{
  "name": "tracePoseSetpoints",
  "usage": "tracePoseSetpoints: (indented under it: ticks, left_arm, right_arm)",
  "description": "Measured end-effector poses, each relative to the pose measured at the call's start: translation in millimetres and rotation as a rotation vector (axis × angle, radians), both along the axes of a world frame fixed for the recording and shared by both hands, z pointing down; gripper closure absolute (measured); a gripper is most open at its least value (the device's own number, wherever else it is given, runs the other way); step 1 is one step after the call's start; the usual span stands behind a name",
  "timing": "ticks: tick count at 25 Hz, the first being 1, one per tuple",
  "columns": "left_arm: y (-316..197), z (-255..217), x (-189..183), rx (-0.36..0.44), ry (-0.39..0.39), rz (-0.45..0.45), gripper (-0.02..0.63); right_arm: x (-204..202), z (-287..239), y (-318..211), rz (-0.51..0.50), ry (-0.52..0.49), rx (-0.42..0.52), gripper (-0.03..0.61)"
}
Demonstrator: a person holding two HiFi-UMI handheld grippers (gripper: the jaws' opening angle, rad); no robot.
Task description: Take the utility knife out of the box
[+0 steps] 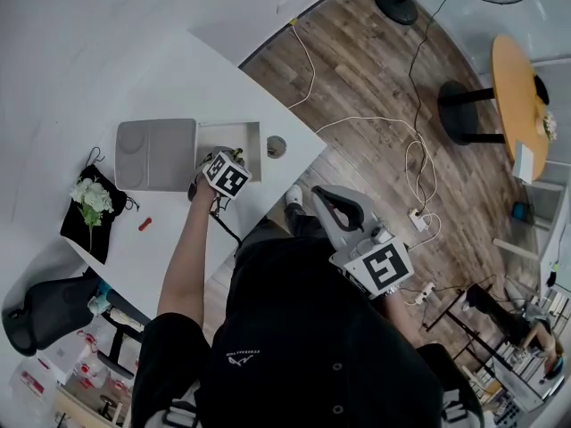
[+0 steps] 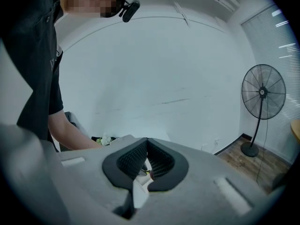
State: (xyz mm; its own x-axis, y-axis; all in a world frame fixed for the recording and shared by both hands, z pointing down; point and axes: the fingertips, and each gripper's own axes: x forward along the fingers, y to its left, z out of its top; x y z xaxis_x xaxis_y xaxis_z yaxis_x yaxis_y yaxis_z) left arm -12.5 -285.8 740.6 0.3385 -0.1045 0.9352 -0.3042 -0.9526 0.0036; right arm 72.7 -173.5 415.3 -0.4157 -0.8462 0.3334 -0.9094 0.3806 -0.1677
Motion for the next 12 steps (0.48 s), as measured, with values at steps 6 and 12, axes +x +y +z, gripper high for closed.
tracePoseSetpoints:
  ticks: [6,12]
  left_arm:
    - [0.5,1.9,-1.0,-0.022,0.009,-0.015,0.503]
    - [0.7,0.1,-0.6,-0.039,0.013,-0.018,0.523]
  right_arm:
    - [-1.8,-3.3,-1.4,0.021,-0.019,0.058,0.574]
    - [-0.9,-3.7,-0.2,0.035,-0.014,0.057,0.574]
